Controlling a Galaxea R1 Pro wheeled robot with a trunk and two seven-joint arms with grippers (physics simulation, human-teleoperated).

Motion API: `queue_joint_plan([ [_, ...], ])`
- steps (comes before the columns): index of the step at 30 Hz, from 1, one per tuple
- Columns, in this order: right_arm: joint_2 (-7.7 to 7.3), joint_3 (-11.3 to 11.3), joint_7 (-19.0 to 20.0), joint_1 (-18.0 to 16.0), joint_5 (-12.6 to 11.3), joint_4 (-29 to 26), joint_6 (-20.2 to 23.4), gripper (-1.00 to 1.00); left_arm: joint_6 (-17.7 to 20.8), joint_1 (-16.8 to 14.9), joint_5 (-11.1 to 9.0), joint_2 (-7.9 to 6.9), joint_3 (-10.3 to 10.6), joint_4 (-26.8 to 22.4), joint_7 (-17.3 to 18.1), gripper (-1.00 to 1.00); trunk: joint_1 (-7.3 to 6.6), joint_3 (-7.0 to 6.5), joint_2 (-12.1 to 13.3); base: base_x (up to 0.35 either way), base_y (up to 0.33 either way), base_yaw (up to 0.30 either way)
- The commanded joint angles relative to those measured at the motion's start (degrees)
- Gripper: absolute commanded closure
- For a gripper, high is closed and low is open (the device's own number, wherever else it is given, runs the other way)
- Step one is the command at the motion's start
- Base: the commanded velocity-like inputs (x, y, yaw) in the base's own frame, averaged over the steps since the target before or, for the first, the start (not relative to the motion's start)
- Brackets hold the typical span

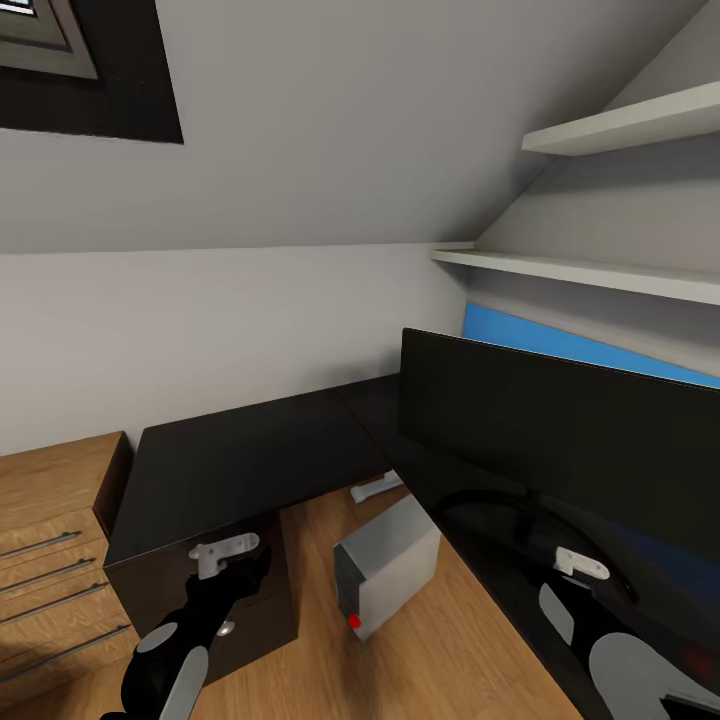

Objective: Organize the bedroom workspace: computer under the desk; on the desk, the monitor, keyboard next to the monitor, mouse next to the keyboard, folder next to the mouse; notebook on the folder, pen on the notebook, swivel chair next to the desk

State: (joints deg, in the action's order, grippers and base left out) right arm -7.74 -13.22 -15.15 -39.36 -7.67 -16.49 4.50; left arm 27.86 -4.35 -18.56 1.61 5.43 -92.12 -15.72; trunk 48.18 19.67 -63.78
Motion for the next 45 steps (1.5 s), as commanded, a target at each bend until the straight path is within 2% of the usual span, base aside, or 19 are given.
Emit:
queue_joint_plan([
  [1,0.02,0.2,-0.2,0.0,-0.6,-0.1,0.3,-1.00,0.2,0.0,-0.6,-0.02,0.1,-0.1,-0.5,-1.00,0.00,0.07,0.0,0.000,0.000,0.000],
  [12,0.18,0.3,-0.2,0.0,-0.6,0.0,1.0,-1.00,0.2,0.0,-0.6,0.02,0.6,-0.3,-0.5,-1.00,0.00,0.07,0.0,0.000,0.000,0.000],
  [16,0.16,0.3,-0.2,0.0,-0.6,-0.1,1.3,-1.00,0.2,0.0,-0.6,-0.02,3.5,-0.5,-0.5,-1.00,0.00,0.07,0.0,0.000,0.000,0.000],
  [19,0.07,0.3,-0.2,0.0,-0.6,-0.2,1.4,-1.00,0.2,0.0,-0.7,0.02,4.5,-0.6,-0.5,-1.00,0.44,0.43,-0.8,0.000,0.000,0.000],
  [22,0.05,0.3,-0.2,0.0,-0.6,-0.2,1.4,-1.00,0.2,0.0,-0.7,0.00,4.7,-0.6,-0.5,-1.00,1.10,0.97,-2.1,0.000,0.000,0.000],
  [32,0.09,0.3,-0.2,0.0,-0.6,-0.2,1.4,-1.00,0.2,0.0,-1.1,-0.03,4.6,-0.6,-0.5,-1.00,1.10,0.97,-2.1,0.000,0.000,0.000],
  [33,0.09,0.3,-0.2,0.0,-0.6,-0.2,1.4,1.00,0.2,0.0,-1.1,-0.03,4.6,-0.6,-0.5,-1.00,1.10,0.97,-2.1,0.000,0.000,0.000],
  [45,0.18,0.3,-0.1,0.0,-0.6,-0.3,1.3,1.00,0.2,0.0,-1.1,-0.03,4.6,-0.6,-0.5,-1.00,1.10,0.97,-2.1,0.000,0.000,0.000],
])
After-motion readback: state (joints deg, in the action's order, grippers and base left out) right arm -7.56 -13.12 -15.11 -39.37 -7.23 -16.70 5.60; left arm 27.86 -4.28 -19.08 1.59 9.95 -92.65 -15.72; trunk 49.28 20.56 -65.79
